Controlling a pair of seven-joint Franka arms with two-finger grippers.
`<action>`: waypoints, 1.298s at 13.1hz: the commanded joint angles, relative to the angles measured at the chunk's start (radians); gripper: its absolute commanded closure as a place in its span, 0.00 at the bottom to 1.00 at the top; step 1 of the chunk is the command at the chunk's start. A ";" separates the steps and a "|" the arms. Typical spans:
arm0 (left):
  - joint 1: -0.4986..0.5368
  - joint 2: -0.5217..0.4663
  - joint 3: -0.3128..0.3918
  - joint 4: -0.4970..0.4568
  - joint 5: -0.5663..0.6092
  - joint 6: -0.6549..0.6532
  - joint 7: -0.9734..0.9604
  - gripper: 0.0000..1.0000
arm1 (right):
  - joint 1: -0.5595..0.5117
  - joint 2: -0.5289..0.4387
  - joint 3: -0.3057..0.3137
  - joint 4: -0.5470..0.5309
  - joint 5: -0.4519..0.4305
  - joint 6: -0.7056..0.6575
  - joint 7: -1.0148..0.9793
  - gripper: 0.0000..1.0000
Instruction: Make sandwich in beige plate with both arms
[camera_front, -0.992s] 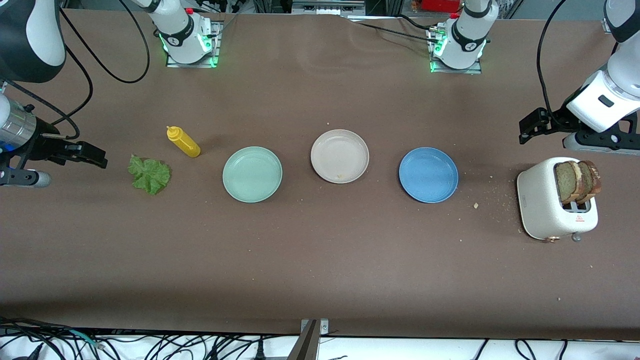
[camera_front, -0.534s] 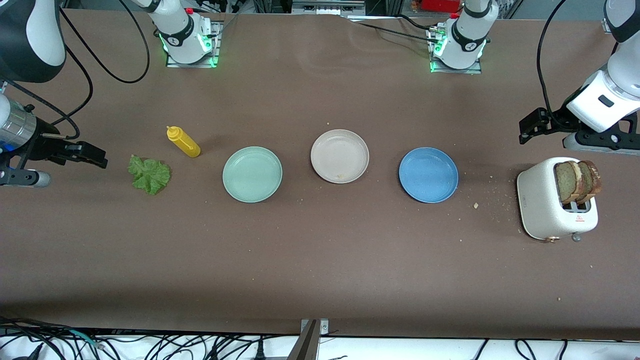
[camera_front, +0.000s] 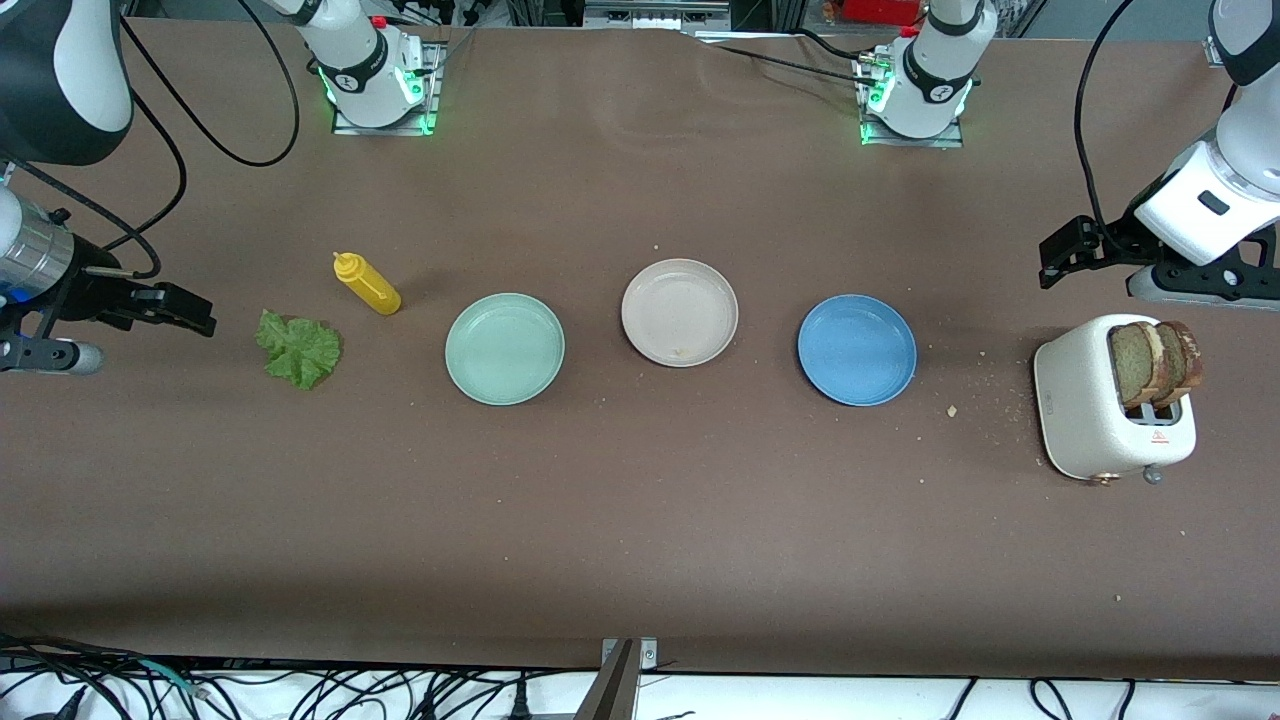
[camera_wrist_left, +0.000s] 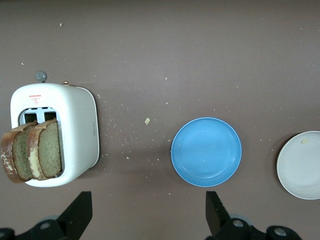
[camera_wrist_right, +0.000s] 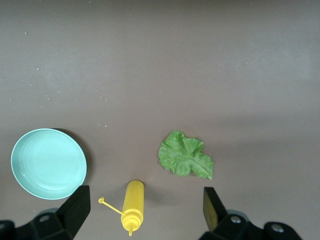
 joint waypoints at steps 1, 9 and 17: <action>0.004 0.006 -0.001 0.012 0.022 -0.002 0.009 0.00 | 0.007 0.000 0.000 0.013 -0.009 -0.003 -0.009 0.00; 0.044 0.124 0.006 0.077 0.120 0.024 0.064 0.00 | 0.014 0.000 0.000 0.013 -0.018 -0.006 -0.004 0.00; 0.246 0.220 0.004 -0.061 0.118 0.308 0.305 0.00 | 0.017 0.000 0.000 0.013 -0.018 -0.007 -0.004 0.00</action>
